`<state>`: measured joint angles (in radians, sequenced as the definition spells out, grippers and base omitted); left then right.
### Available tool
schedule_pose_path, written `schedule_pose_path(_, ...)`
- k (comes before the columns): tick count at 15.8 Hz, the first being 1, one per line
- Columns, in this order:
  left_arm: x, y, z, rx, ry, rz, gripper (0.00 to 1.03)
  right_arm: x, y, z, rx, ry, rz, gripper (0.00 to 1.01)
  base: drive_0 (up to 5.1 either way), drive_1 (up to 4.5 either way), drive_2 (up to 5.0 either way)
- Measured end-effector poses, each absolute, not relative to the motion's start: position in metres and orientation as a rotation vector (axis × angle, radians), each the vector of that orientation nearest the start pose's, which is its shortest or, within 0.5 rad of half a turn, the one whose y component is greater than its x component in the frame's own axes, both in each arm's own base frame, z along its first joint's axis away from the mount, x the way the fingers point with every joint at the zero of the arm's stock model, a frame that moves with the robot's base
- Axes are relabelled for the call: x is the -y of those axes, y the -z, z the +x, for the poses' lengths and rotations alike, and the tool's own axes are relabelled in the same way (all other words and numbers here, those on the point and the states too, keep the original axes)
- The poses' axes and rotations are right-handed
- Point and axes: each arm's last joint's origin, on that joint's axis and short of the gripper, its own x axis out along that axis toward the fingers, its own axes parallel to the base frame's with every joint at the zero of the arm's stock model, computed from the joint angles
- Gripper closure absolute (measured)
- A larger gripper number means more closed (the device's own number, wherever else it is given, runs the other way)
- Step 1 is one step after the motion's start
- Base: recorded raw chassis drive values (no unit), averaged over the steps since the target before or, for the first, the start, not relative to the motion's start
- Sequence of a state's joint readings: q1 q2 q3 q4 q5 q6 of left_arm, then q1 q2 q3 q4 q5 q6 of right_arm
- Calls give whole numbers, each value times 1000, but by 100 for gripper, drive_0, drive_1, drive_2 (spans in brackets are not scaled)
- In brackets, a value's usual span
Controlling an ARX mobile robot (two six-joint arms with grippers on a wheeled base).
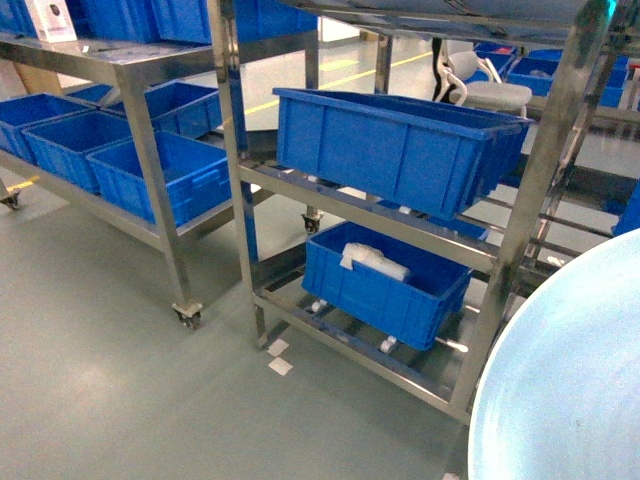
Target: Place blue tray on left shelf second layer neatly
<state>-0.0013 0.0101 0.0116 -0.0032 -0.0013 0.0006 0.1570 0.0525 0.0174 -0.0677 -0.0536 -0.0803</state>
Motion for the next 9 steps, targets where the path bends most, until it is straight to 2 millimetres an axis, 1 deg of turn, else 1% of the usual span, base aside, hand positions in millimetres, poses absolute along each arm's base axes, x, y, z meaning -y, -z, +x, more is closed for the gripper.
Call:
schedule_pose_path(1,0,-166,98,-2,-2,0,5,-17,-159,98,-94,-216,-85,99,-52,-52,-52)
schedule_pose_path(9,0,-166,98,-2,-1,0,5,-17,-159,98,-94,-214,-85,99,-152,-152,-152)
